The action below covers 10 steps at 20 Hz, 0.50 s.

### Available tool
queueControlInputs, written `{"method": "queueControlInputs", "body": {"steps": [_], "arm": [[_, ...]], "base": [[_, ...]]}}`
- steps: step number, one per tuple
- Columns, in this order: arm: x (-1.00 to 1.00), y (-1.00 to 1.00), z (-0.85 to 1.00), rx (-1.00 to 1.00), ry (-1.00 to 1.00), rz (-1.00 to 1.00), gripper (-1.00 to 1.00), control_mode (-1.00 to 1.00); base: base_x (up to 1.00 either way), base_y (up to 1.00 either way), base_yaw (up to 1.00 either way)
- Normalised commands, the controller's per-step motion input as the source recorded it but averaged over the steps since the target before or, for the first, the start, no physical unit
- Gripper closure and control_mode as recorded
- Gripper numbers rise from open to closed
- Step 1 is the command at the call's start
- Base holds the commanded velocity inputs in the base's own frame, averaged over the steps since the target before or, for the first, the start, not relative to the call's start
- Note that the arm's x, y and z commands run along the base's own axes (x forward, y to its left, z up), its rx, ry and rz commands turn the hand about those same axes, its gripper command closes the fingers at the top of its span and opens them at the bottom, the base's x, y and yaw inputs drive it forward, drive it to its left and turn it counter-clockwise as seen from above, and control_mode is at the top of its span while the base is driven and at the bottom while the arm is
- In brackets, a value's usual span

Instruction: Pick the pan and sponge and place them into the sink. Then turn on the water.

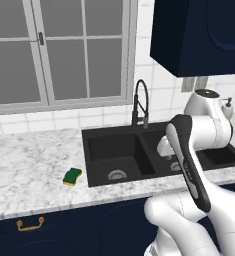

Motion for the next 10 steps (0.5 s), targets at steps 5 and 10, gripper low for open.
{"method": "queueControlInputs", "body": {"steps": [5, 10], "arm": [[0.00, 0.00, 0.00, 0.00, 0.00, 0.00, -1.00, 1.00], [0.00, 0.00, 0.00, 0.00, 0.00, 0.00, -1.00, 1.00]], "base": [[-0.50, -0.07, 0.01], [-0.49, -0.19, 0.00]]}}
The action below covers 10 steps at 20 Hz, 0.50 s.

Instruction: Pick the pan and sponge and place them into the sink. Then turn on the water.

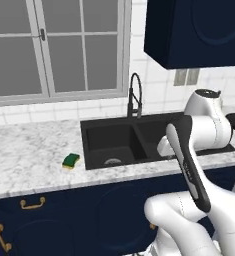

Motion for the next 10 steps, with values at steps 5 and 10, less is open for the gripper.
{"method": "queueControlInputs", "body": {"steps": [5, 10], "arm": [[0.00, 0.00, 0.00, 0.00, 0.00, 0.00, -1.00, 1.00], [0.00, 0.00, 0.00, 0.00, 0.00, 0.00, -1.00, 1.00]], "base": [[-0.25, -0.68, 0.00], [-0.11, -0.91, 0.00]]}}
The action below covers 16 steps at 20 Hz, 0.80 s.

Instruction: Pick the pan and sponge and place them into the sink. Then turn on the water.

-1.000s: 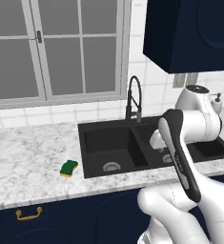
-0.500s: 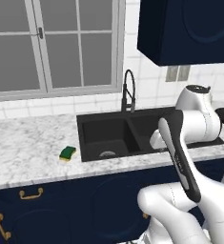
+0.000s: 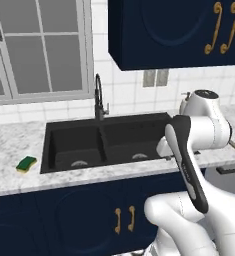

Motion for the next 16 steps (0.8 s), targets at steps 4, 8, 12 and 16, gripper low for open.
{"method": "queueControlInputs", "body": {"steps": [4, 8, 12, 16], "arm": [[0.00, 0.00, 0.00, 0.00, 0.00, 0.00, -1.00, 1.00], [0.00, 0.00, 0.00, 0.00, 0.00, 0.00, -1.00, 1.00], [0.00, 0.00, 0.00, 0.00, 0.00, 0.00, -1.00, 1.00], [0.00, 0.00, 0.00, 0.00, 0.00, 0.00, -1.00, 1.00]], "base": [[-0.03, -0.77, 0.00], [0.05, -0.23, 0.00], [0.37, -0.06, 0.00], [0.48, 0.00, 0.00]]}}
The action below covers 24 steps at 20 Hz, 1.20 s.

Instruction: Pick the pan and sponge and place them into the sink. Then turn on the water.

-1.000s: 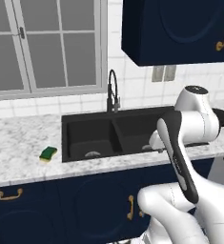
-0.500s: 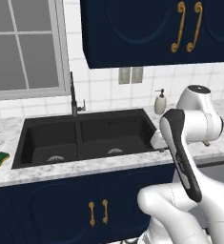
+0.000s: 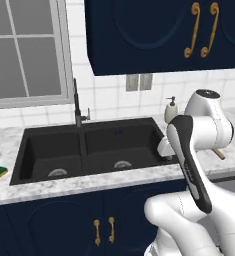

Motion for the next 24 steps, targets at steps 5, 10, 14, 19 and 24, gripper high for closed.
{"method": "queueControlInputs", "body": {"steps": [5, 10, 14, 19, 24], "arm": [[0.00, 0.00, 0.00, 0.00, 0.00, 0.00, -1.00, 1.00], [0.00, 0.00, 0.00, 0.00, 0.00, 0.00, -1.00, 1.00], [0.04, -0.01, -0.12, 0.00, -0.01, 0.00, -1.00, -1.00], [0.00, -0.12, -0.11, 0.00, 0.00, 0.00, -1.00, -1.00], [0.00, -0.44, -0.19, 0.00, -0.01, 0.00, -1.00, -1.00]], "base": [[0.70, 0.00, 0.00], [0.51, 0.00, 0.00], [0.04, 0.00, 0.00], [0.00, 0.00, 0.00], [0.00, 0.00, 0.00]]}}
